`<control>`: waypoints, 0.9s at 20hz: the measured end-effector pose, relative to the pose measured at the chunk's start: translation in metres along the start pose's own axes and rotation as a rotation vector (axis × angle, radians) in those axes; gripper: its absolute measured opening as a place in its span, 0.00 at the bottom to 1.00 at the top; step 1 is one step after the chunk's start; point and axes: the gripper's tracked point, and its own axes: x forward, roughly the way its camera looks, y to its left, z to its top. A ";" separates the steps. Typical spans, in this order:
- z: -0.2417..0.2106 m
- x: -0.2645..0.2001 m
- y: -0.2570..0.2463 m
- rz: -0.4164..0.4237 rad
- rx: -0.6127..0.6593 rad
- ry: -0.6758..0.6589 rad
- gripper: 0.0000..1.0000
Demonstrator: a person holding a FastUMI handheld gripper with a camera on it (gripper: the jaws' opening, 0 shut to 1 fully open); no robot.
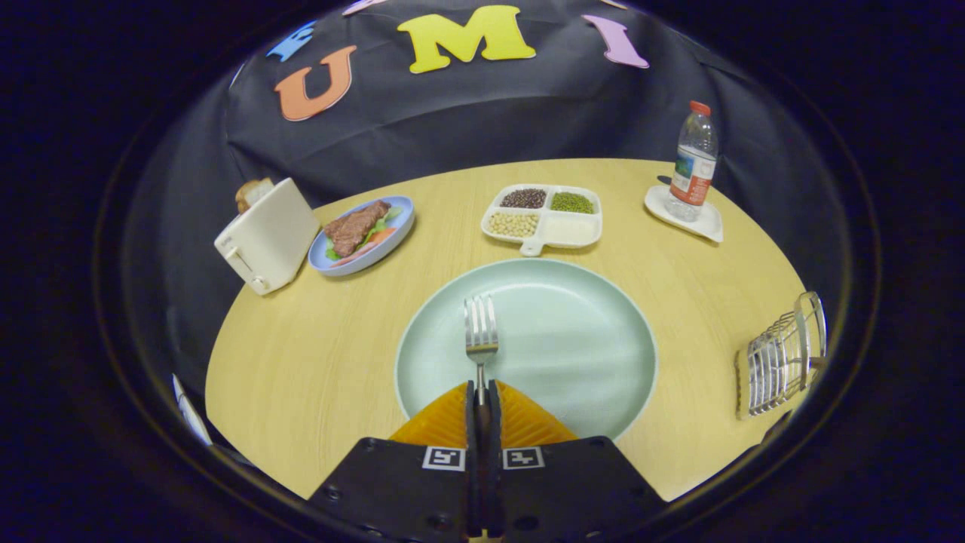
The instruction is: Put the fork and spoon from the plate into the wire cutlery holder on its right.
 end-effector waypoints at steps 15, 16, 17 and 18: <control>0.015 -0.124 -0.125 -0.013 0.078 -0.123 0.03; 0.015 -0.131 -0.136 -0.011 0.089 -0.131 0.03; 0.015 -0.140 -0.147 -0.014 0.098 -0.137 0.03; 0.015 -0.147 -0.159 -0.023 0.105 -0.145 0.03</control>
